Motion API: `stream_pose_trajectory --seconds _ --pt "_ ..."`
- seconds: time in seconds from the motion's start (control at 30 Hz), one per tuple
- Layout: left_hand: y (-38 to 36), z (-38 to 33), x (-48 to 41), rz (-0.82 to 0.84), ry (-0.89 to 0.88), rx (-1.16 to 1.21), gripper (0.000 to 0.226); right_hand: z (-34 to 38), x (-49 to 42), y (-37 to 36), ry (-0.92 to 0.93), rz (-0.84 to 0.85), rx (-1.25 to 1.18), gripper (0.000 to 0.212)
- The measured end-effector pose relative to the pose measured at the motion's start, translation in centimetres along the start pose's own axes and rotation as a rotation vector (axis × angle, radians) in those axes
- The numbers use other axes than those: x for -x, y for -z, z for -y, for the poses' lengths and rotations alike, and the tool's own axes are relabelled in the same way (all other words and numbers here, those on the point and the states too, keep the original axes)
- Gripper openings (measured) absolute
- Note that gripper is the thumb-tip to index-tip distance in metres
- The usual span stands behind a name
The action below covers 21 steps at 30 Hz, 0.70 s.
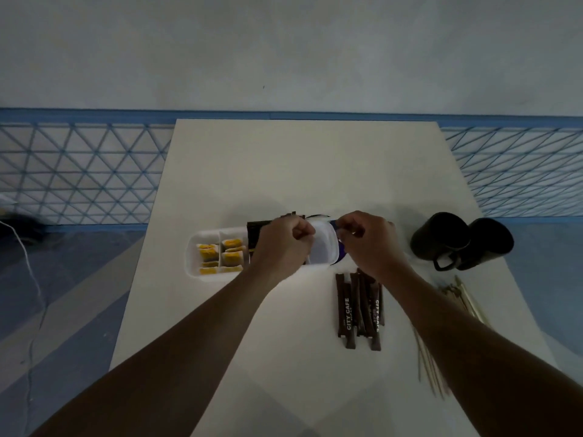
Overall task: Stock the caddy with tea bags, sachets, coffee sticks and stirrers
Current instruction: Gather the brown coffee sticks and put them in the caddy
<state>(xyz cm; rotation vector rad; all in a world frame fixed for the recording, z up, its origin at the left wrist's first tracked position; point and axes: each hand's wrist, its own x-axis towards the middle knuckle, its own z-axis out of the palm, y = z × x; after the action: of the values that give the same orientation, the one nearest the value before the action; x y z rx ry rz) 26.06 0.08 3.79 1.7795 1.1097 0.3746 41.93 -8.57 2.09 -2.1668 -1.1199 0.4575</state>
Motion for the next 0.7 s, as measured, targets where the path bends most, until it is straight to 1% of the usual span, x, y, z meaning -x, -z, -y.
stream_pose_trajectory --seconds 0.1,0.17,0.27,0.33,0.43,0.53,0.6,0.7 --pt "-2.0 -0.6 1.4 0.145 -0.033 -0.017 0.009 -2.1 1.3 1.5 -0.058 -0.023 -0.008 0.011" --pt "-3.5 -0.7 2.3 0.246 -0.037 -0.045 0.008 -3.6 2.4 2.3 -0.093 -0.030 0.028 0.010" --pt "-5.7 -0.2 3.2 0.340 0.011 -0.108 0.011 -5.8 4.1 3.1 -0.153 -0.006 0.084 0.008" --pt "-7.3 0.4 3.6 0.339 0.077 -0.187 0.015 -7.0 5.2 3.5 -0.211 0.053 0.110 0.011" --pt "-9.3 1.4 4.2 0.292 0.205 -0.289 0.019 -8.3 6.6 3.1 -0.346 0.185 0.158 0.033" --pt "-11.0 2.4 4.5 0.247 0.263 -0.282 0.025 -8.7 7.4 2.1 -0.423 0.272 0.164 0.052" --pt "-12.0 2.6 4.6 0.195 0.296 -0.271 0.035 -8.8 7.7 1.6 -0.460 0.286 0.110 0.055" --pt "-12.8 2.3 4.5 0.131 0.326 -0.286 0.052 -8.9 7.8 1.0 -0.461 0.243 0.084 0.046"
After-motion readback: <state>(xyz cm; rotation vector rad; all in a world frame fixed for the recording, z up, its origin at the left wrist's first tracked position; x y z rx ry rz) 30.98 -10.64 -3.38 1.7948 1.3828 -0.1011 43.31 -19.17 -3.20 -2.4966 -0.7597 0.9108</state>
